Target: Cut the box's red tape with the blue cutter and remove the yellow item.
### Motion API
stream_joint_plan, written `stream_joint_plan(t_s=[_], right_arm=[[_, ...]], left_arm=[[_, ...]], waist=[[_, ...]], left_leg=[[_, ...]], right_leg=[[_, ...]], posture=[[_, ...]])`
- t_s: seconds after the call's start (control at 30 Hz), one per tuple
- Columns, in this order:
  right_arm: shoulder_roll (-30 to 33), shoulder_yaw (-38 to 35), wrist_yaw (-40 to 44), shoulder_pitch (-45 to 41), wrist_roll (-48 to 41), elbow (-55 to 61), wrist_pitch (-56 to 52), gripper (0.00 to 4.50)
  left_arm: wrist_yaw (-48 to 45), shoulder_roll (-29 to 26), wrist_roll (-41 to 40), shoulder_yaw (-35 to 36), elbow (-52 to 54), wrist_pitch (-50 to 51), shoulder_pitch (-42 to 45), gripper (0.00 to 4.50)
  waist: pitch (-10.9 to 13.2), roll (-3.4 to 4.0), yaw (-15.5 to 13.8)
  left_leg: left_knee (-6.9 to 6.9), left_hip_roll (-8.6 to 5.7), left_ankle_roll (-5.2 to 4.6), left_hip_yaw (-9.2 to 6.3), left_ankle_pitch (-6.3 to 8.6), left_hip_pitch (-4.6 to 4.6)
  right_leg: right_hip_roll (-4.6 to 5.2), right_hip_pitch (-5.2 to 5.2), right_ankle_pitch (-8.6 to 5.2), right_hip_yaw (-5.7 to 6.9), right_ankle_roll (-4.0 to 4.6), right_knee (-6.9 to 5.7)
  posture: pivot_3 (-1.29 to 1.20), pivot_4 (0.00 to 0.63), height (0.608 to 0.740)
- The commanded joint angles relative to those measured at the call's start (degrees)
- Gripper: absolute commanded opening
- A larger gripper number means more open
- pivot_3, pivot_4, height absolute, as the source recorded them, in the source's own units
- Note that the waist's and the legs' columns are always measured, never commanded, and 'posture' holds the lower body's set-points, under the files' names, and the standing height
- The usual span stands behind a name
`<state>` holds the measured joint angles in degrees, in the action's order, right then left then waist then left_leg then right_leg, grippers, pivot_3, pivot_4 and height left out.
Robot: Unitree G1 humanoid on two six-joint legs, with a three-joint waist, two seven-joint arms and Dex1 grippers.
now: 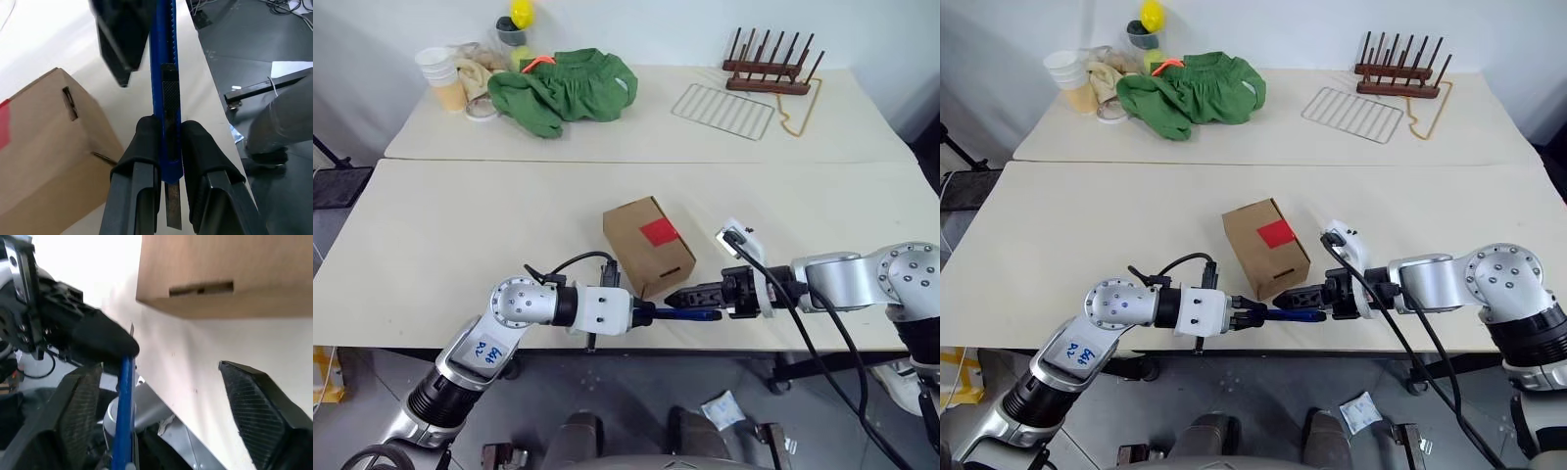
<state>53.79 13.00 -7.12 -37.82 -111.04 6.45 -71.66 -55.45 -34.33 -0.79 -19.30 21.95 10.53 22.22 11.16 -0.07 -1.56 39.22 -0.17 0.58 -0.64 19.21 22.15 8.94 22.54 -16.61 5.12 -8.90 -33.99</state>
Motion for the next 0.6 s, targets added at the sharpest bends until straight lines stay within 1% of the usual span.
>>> stream_joint_plan(t_s=[0.03,0.3,0.6], right_arm=[[0.1,-1.6,-0.4,-0.8,-2.0,0.6,0.8,3.88],[1.0,-0.4,1.3,-0.9,-2.0,1.6,-1.7,3.88],[1.6,0.4,-0.1,-1.0,-2.0,1.7,-2.3,3.88]], left_arm=[[0.1,0.0,-0.5,0.1,2.1,-0.2,-0.2,0.46],[1.1,0.0,0.4,0.4,1.9,0.9,0.3,0.46],[1.3,0.1,1.5,-0.3,1.9,4.3,0.9,0.46]], waist=[[0.0,0.0,0.0],[0.0,0.0,0.0],[0.0,0.0,0.0]], left_leg=[[0.0,0.0,0.0,0.0,0.0,0.0],[0.0,0.0,0.0,0.0,0.0,0.02],[0.0,0.0,0.0,0.0,0.0,0.02]], right_leg=[[0.0,0.0,0.0,0.0,0.0,0.01],[0.0,0.0,0.0,0.01,0.0,0.01],[-0.01,0.0,0.0,0.0,0.0,0.01]], posture=[[0.0,0.15,0.74],[0.0,0.15,0.74],[0.0,0.15,0.74]])
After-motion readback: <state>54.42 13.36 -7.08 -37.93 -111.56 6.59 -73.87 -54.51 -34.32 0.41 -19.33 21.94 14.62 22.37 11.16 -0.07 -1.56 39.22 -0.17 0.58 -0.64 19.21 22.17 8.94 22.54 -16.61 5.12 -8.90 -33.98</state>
